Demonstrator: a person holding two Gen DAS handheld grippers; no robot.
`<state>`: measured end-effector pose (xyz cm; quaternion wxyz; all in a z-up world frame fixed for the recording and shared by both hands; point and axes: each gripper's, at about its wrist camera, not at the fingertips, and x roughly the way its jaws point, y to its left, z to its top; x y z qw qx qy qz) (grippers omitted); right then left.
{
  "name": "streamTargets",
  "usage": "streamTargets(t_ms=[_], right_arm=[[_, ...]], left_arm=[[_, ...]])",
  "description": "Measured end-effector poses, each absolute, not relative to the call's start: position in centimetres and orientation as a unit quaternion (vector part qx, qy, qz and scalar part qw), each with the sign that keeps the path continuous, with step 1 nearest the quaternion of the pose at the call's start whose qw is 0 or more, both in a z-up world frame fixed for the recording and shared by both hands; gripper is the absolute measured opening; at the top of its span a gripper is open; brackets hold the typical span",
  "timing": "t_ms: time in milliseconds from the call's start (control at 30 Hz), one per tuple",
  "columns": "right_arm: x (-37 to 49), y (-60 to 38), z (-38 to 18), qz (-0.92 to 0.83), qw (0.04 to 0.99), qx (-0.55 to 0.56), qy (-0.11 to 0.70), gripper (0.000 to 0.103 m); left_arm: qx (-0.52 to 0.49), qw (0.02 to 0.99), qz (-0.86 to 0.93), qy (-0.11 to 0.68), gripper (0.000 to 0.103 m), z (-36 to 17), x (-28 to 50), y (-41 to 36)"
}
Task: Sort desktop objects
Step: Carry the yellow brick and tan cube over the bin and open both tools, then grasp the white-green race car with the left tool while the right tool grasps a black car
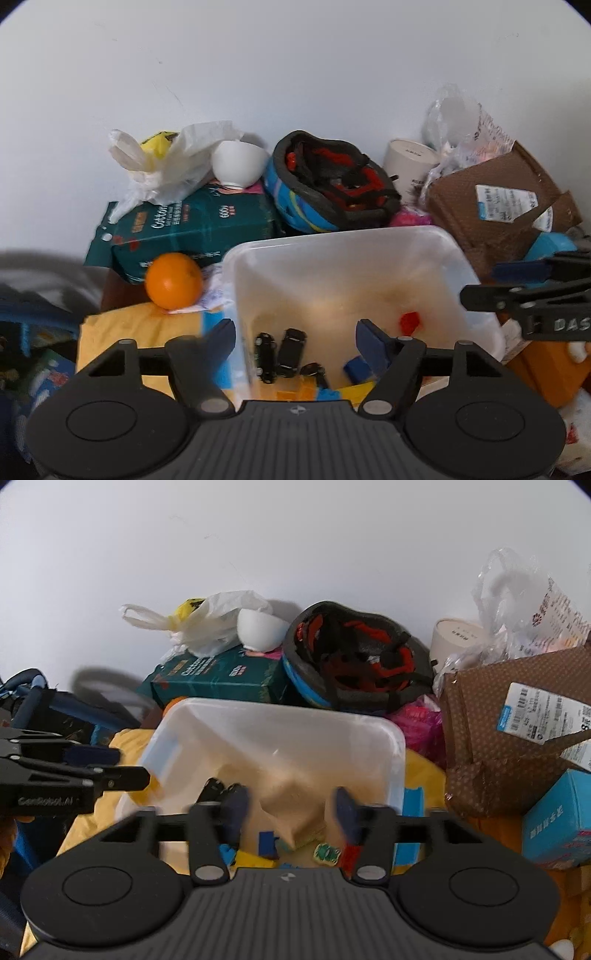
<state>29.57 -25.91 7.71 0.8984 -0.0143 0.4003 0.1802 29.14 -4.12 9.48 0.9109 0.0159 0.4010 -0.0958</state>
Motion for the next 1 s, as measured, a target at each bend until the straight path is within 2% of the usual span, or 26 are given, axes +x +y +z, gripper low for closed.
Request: streamTargets(t_ms=[167, 333, 467, 567, 633, 733, 1000], right_arm=[[28.5, -26.2, 7.4, 0.186, 0.9, -0.008, 0.394, 0.064], [23.9, -26.7, 6.8, 0.207, 0.912, -0.008, 0.355, 0.064], [18.3, -27.4, 2.3, 0.197, 0.919, -0.024, 0.342, 0.063], [15.4, -27.6, -2.9, 0.174, 0.908, -0.048, 0.377, 0.06], [14.3, -27.8, -5.6, 0.17, 0.898, -0.052, 0.403, 0.054], [13.5, -27.8, -8.0, 0.166, 0.89, -0.07, 0.419, 0.054], [15.0, -26.1, -9.5, 0.187, 0.883, -0.088, 0.421, 0.053]], left_arm=[[0.002, 0.912, -0.1, 0.398, 0.075, 8.0, 27.0, -2.9], [0.011, 0.921, -0.093, 0.379, 0.075, 3.8, 21.1, -1.5], [-0.009, 0.913, -0.065, 0.402, 0.075, -1.8, 16.8, -0.6], [-0.01, 0.897, -0.061, 0.439, 0.074, -5.1, 15.4, -0.7], [-0.005, 0.892, -0.061, 0.447, 0.074, -6.4, 14.9, -1.1], [0.001, 0.892, -0.064, 0.447, 0.074, -7.0, 15.1, -1.6], [0.02, 0.895, -0.05, 0.443, 0.072, -8.7, 17.3, -2.7]])
